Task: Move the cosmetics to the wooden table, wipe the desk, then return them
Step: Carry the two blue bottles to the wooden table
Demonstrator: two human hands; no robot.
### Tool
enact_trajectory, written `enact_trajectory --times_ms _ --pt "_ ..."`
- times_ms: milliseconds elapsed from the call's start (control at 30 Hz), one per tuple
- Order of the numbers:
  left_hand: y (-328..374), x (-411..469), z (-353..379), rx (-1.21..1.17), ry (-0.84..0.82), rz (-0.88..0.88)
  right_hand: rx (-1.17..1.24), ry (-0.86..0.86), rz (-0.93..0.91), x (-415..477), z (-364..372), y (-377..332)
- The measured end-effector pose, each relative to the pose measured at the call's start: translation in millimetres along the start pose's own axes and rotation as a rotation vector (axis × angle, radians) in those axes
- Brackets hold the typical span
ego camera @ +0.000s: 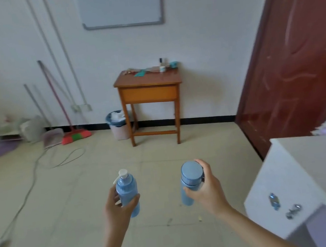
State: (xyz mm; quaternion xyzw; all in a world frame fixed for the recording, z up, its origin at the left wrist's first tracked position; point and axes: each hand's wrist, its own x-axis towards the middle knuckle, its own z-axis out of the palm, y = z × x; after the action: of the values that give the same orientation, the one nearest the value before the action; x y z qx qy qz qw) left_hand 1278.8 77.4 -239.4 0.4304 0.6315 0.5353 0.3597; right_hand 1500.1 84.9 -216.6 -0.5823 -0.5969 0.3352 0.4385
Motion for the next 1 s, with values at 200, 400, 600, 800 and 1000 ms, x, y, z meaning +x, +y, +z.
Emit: enact_trajectory --times_ms 200,400,600,800,1000 --pt "-1.7 50.3 -63.5 0.013 0.084 0.021 0.014 -0.133 -0.083 47.6 71.7 -42.0" --pt "4.3 112.9 -63.7 0.030 0.108 0.034 0.016 -0.168 -0.160 114.0 97.4 -49.5" --pt "17.7 201.7 -32.7 0.069 0.146 0.090 0.006 -0.176 -0.241 220.4 110.0 -44.9" --pt "38.2 292.4 -3.1 0.033 0.241 0.068 0.038 -0.238 -0.297 335.0 126.9 -46.0" --pt "23.6 357.1 20.4 0.036 0.286 -0.011 0.020 -0.299 -0.251 408.5 155.0 -26.6"
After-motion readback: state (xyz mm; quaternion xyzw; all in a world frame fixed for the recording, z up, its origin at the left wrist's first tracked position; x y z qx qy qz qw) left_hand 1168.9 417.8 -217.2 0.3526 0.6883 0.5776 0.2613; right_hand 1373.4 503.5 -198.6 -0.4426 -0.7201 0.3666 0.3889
